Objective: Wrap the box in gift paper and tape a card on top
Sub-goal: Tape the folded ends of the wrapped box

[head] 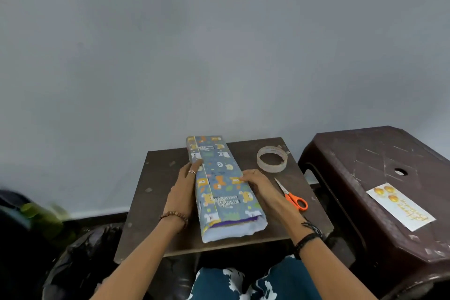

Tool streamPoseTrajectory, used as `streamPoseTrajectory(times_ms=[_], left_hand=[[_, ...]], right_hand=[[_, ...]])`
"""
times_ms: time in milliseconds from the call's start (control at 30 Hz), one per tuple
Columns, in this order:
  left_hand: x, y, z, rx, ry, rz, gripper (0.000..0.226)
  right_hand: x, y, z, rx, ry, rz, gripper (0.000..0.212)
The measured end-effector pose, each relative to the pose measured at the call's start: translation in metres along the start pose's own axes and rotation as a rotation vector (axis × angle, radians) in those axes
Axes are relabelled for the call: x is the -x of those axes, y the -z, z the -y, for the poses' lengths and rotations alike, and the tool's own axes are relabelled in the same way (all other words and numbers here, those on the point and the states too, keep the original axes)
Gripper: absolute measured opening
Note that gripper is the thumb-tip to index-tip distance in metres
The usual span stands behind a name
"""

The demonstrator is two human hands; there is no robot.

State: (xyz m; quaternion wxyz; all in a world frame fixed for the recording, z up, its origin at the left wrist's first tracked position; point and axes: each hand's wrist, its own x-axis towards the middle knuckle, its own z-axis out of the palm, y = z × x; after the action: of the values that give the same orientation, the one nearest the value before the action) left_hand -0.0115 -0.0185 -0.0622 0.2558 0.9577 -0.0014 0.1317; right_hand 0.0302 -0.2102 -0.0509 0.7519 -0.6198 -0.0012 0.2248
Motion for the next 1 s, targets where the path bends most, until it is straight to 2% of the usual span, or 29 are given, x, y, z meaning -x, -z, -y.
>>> streamPoseTrajectory(times_ms=[33, 100, 200, 267, 333, 400, 500, 600, 700, 867, 1000], left_hand=[[0.002, -0.006, 0.008, -0.018, -0.019, 0.039, 0.062], [0.007, -0.011, 0.018, -0.099, -0.064, 0.106, 0.047], [0.011, -0.010, 0.018, 0.005, 0.057, 0.214, 0.057], [0.016, -0.007, 0.016, 0.061, 0.103, 0.189, 0.064], [0.026, -0.007, 0.016, 0.129, 0.099, 0.122, 0.057], [0.043, -0.002, 0.016, 0.166, 0.016, 0.049, 0.049], [0.071, 0.002, 0.021, 0.145, -0.150, 0.073, 0.046], [0.088, 0.007, 0.023, 0.122, -0.205, 0.087, 0.042], [0.098, 0.010, 0.019, 0.090, -0.223, 0.066, 0.035], [0.108, 0.008, 0.018, 0.077, -0.226, 0.019, 0.032], [0.109, 0.007, 0.017, -0.005, -0.282, -0.013, 0.031]], right_hand=[[-0.004, 0.002, -0.007, 0.057, -0.012, -0.011, 0.032], [-0.006, 0.004, -0.019, 0.153, -0.003, -0.031, 0.024], [0.000, 0.004, -0.025, 0.248, 0.094, -0.039, 0.018], [0.006, 0.008, -0.029, 0.352, 0.184, -0.071, 0.018], [0.013, 0.015, -0.036, 0.425, 0.230, -0.110, 0.019], [0.024, 0.023, -0.043, 0.429, 0.263, -0.118, 0.022], [0.044, 0.030, -0.052, 0.520, 0.319, -0.133, 0.043], [0.064, 0.030, -0.059, 0.572, 0.381, -0.076, 0.056], [0.074, 0.030, -0.066, 0.576, 0.435, -0.015, 0.055], [0.077, 0.028, -0.068, 0.584, 0.518, -0.030, 0.058], [0.076, 0.029, -0.070, 0.598, 0.544, -0.025, 0.049]])
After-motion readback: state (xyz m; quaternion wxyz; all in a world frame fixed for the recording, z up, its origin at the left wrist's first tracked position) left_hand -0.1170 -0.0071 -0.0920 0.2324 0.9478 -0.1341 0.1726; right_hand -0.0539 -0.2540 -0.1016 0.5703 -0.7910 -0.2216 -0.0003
